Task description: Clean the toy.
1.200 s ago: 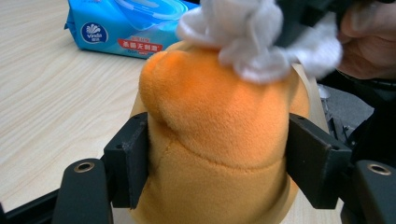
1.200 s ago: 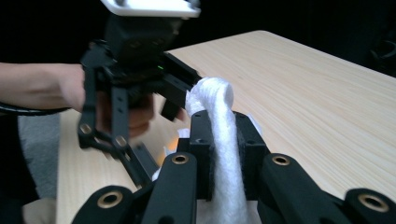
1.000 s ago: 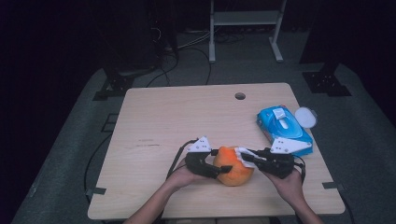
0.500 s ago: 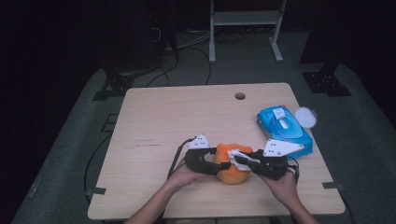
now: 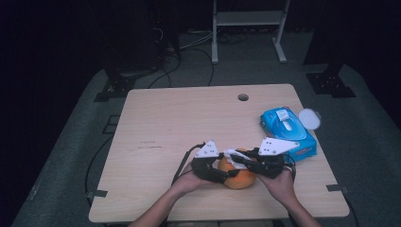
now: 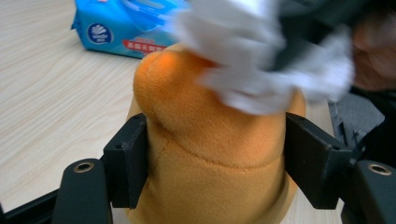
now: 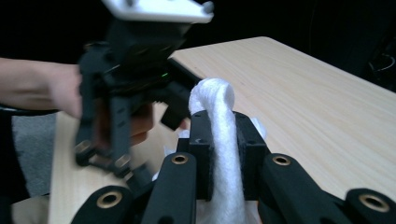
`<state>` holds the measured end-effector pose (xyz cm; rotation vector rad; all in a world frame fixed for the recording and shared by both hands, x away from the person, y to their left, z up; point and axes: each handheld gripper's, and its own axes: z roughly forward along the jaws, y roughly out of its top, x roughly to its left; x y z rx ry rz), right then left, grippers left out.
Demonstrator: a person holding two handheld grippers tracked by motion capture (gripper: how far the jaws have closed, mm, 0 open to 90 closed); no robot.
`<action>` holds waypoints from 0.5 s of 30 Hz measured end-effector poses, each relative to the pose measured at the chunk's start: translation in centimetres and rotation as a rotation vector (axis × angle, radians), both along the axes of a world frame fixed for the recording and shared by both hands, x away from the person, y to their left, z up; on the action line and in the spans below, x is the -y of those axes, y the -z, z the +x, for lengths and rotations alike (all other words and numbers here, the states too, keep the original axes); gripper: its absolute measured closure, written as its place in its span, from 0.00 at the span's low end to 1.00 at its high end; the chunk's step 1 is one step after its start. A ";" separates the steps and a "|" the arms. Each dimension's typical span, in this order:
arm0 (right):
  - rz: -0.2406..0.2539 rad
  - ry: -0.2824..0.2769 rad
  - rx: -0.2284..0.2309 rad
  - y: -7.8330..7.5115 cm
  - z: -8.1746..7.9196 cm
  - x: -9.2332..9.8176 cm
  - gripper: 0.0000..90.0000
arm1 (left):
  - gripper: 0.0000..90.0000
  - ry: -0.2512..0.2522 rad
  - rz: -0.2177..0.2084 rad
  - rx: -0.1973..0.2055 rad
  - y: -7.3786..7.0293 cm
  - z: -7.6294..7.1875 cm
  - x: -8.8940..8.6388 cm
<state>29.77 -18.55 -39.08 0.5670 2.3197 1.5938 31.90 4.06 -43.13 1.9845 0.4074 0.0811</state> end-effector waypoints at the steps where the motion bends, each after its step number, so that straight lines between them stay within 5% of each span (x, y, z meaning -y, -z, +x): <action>1: -0.004 0.009 0.001 -0.2 0.4 0.0 0.88 | 0.32 0.010 0.008 0.005 -0.1 -0.3 0.1; 6: 0.011 0.039 -0.033 0.1 0.9 1.2 0.88 | 0.29 0.043 -0.002 -0.003 -0.1 -0.4 -0.4; 9: 0.033 0.020 -0.054 0.7 0.1 1.9 0.88 | 0.19 0.078 -0.047 -0.052 -0.3 0.1 -0.8; 11: 0.041 0.010 -0.060 0.8 -0.3 2.2 0.88 | 0.17 0.087 -0.035 -0.057 -0.1 0.1 -0.8; 15: 0.056 -0.004 -0.079 0.9 -0.6 2.6 0.88 | 0.24 0.113 -0.017 -0.032 0.2 -0.5 -0.4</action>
